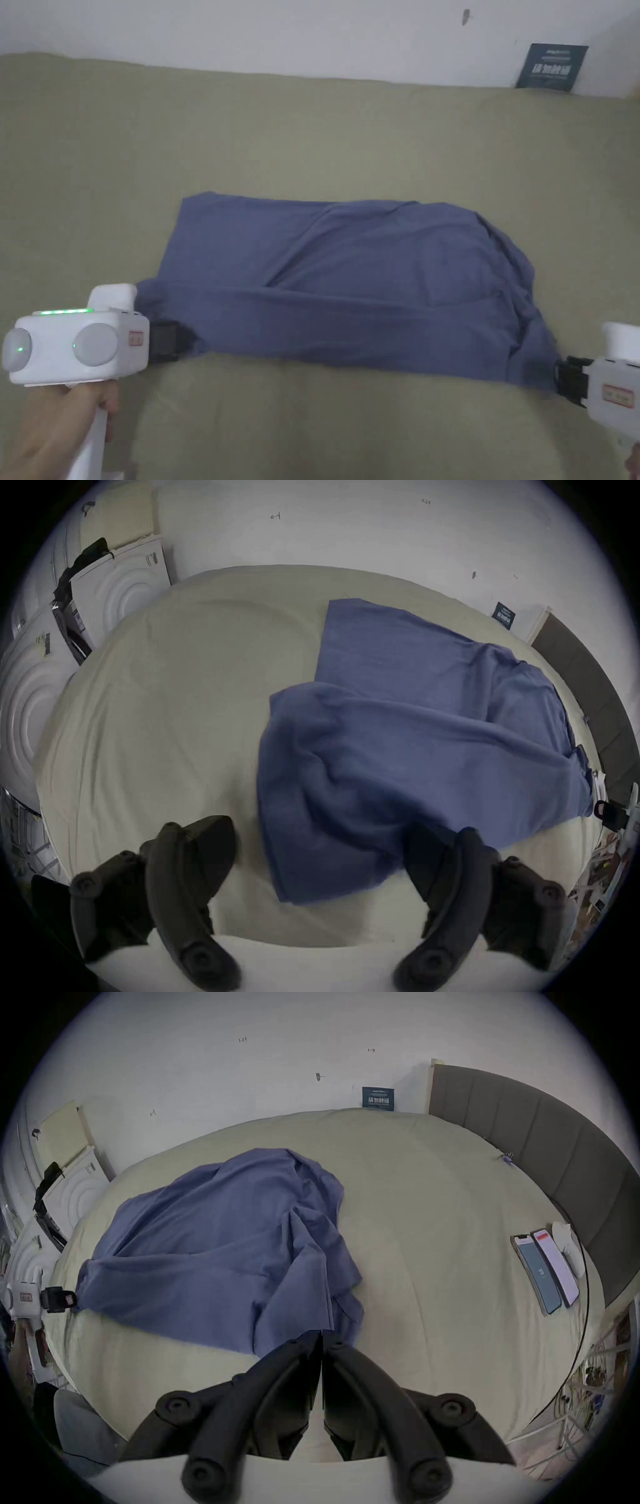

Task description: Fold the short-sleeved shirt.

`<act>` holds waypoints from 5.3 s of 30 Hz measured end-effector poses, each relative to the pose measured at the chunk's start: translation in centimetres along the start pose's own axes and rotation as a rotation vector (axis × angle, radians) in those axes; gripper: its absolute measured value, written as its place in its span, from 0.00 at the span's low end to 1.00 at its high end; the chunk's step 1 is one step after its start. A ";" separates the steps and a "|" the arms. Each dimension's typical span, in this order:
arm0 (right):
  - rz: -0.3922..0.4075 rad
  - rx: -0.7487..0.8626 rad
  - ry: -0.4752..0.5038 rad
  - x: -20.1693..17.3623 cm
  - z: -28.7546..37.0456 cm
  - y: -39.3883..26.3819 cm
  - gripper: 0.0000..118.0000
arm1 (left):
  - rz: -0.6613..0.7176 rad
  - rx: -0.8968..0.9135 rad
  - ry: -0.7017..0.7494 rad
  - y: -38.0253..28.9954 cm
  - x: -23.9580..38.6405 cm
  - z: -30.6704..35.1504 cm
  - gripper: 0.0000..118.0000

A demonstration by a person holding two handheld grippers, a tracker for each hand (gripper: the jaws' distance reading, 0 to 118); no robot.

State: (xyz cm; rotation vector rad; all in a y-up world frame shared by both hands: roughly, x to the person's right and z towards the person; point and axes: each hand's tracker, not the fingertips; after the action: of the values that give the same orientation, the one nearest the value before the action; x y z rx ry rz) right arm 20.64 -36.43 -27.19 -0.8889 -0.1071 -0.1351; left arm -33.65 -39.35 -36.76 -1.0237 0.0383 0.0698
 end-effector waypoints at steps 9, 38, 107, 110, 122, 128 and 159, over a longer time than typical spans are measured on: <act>0.031 -0.065 -0.020 0.2 -3.1 -0.1 0.95 | -0.071 0.038 -0.020 0.7 0.1 1.4 0.05; -0.014 -0.030 0.028 2.8 2.7 -2.0 0.10 | -0.068 0.092 -0.019 -1.9 -0.5 6.0 0.05; 0.135 -0.164 -0.114 -6.5 -21.6 22.7 0.79 | -0.116 0.062 0.055 16.7 1.6 -9.9 0.02; 0.070 -0.179 -0.011 -6.4 -21.7 22.5 0.55 | -0.114 0.065 0.055 16.7 1.5 -10.3 0.02; 0.133 -0.053 0.069 -5.2 -11.4 22.6 0.08 | -0.078 0.144 0.046 16.7 0.1 -4.8 0.02; 0.147 0.035 0.100 -3.8 -3.6 20.0 0.08 | -0.099 0.211 -0.002 14.8 0.0 2.0 0.02; 0.087 0.033 0.128 0.1 5.3 -3.9 0.08 | -0.135 0.157 -0.091 -5.5 -4.1 8.0 0.05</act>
State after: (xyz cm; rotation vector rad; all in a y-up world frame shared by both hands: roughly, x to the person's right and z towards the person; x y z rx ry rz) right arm 19.93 -34.69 -20.87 -0.8484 0.0483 -0.1084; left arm -37.33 -35.50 -27.63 -0.8630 -0.1069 -0.0101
